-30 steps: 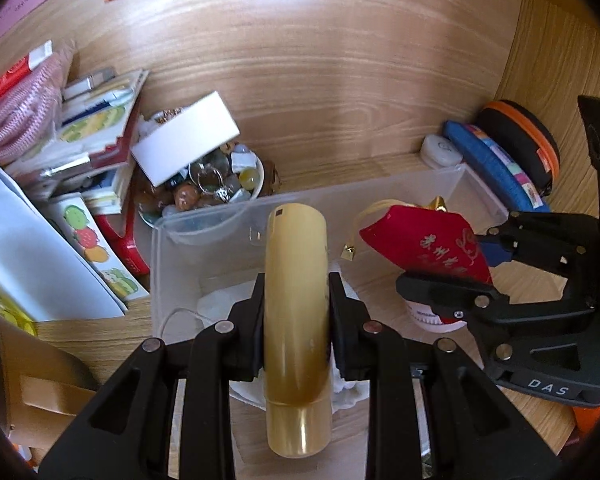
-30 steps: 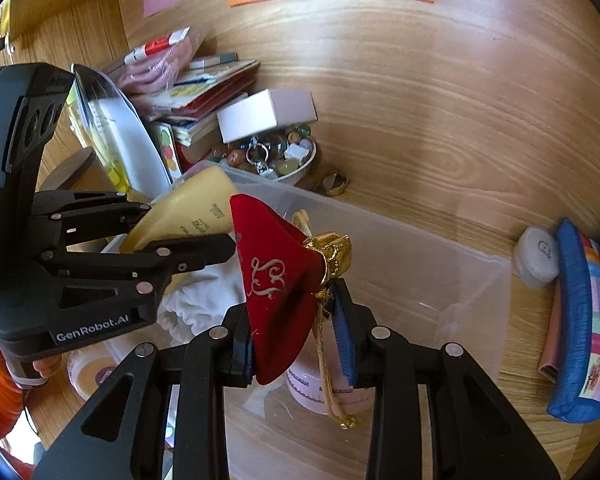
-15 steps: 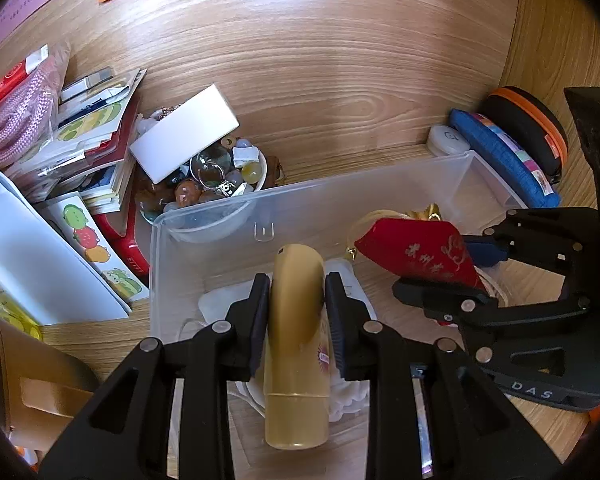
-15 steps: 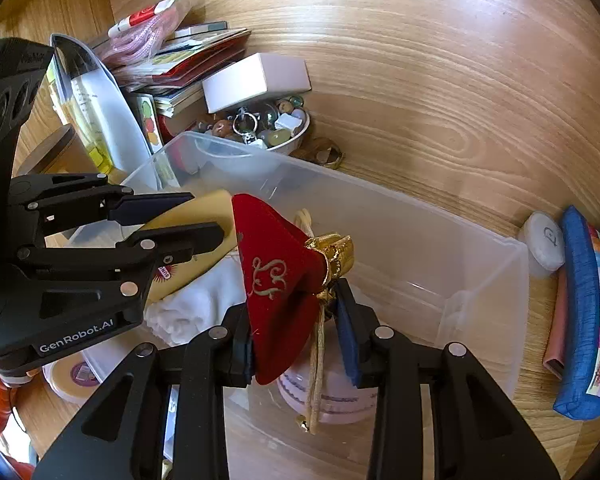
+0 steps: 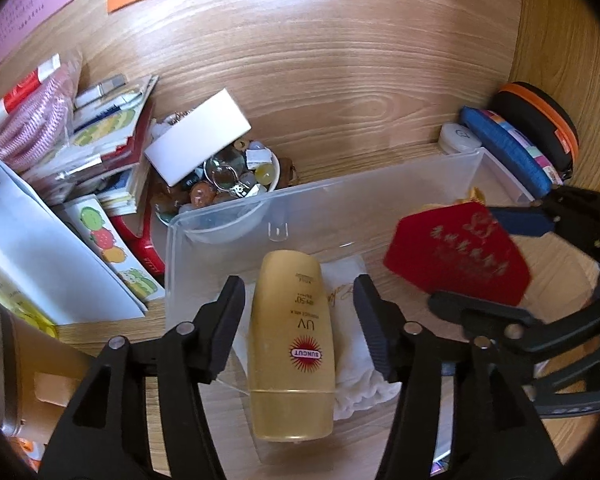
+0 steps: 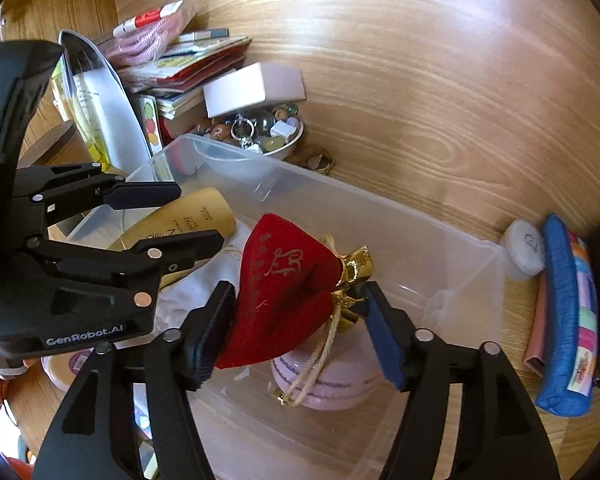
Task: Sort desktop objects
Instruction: 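Open the left tool to release the bottle while the right tool releases the red pouch, then move the left tool to the cream plastic cup while the right tool reaches the green bottle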
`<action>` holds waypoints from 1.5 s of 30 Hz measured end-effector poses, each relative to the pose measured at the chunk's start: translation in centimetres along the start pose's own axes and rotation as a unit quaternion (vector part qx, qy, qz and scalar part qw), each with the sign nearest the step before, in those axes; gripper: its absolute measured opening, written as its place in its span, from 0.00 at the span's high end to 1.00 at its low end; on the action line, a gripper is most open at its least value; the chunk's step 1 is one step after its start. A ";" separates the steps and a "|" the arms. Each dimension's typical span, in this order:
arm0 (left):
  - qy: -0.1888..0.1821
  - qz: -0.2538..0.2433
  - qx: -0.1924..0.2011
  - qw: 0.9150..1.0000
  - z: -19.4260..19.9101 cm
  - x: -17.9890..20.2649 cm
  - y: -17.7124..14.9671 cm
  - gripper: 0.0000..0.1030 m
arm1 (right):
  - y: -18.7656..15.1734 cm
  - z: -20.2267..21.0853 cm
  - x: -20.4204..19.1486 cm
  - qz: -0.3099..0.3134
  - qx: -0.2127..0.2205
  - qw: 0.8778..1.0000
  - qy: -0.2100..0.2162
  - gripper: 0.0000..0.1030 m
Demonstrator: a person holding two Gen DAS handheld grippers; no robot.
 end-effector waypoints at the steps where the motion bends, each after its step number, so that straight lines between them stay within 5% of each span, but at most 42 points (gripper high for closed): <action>1: 0.002 -0.002 0.000 1.000 0.1 0.1 0.0 0.45 | 0.0 0.3 0.0 0.001 0.003 1.000 -0.004 0.36; 9: 0.028 -0.004 0.020 0.999 2.6 0.6 -0.3 0.31 | -0.8 3.3 0.4 0.000 0.027 0.999 -0.026 0.34; 17: 0.057 -0.011 0.054 0.997 6.6 1.2 -1.0 0.08 | -1.8 6.3 0.5 -0.012 0.045 0.998 -0.041 0.33; 22: 0.065 -0.011 0.068 0.996 9.0 1.4 -1.9 0.08 | -2.6 9.2 0.3 -0.021 0.072 0.996 -0.044 0.20; 32: 0.072 0.017 0.084 0.994 13.0 -0.3 -4.7 0.04 | -4.9 14.6 -1.2 -0.034 0.121 0.991 -0.043 0.20; 45: 0.050 0.055 0.036 0.997 11.6 -1.2 -9.7 0.03 | -9.3 14.9 -4.0 -0.049 0.116 0.992 -0.017 0.20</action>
Point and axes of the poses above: each gripper's, at about its wrist camera, not at the fingertips, and z roughly against the way its jaws point, x to its right, y to its top, the point moved 2 cm from there along -z, roughly the way its jaws point, and after that the axes turned 2 degrees about z, right-handed, at the moved point
